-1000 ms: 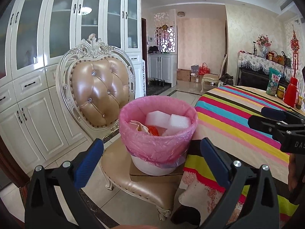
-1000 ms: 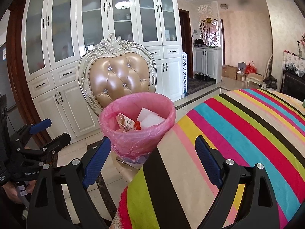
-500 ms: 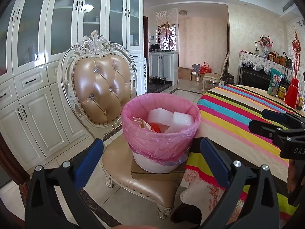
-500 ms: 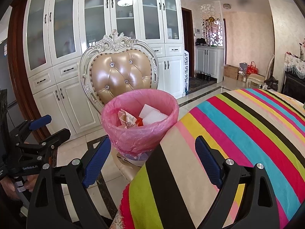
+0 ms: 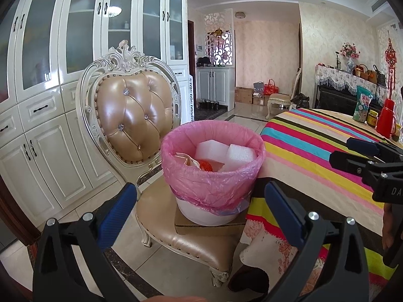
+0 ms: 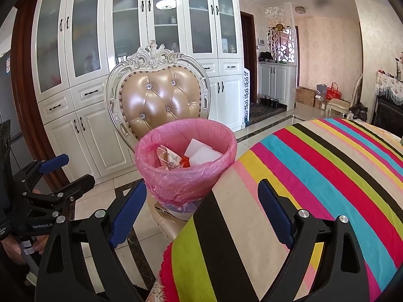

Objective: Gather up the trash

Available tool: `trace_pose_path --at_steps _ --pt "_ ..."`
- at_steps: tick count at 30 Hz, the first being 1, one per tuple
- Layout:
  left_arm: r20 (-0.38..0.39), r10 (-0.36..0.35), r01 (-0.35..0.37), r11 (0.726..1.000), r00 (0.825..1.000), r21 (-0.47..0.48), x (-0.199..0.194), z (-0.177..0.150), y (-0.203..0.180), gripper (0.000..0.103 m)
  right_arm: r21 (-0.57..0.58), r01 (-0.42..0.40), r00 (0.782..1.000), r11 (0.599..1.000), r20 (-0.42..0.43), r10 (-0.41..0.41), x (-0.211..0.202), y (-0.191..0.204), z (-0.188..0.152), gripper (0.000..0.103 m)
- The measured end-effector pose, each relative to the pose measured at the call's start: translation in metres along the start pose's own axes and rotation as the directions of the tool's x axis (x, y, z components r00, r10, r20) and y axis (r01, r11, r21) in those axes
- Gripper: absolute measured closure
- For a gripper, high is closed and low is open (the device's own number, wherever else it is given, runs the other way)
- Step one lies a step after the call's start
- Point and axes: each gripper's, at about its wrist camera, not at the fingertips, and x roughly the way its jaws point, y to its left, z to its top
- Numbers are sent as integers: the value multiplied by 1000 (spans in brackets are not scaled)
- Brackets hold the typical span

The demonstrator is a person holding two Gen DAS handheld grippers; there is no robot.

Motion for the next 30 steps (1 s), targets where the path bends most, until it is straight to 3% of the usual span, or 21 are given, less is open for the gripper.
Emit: trace_pose_path --at_steps 30 --pt "-7 3 -3 1000 1000 3 -1 -5 1 5 -1 2 1000 1000 4 -2 -2 -1 3 19"
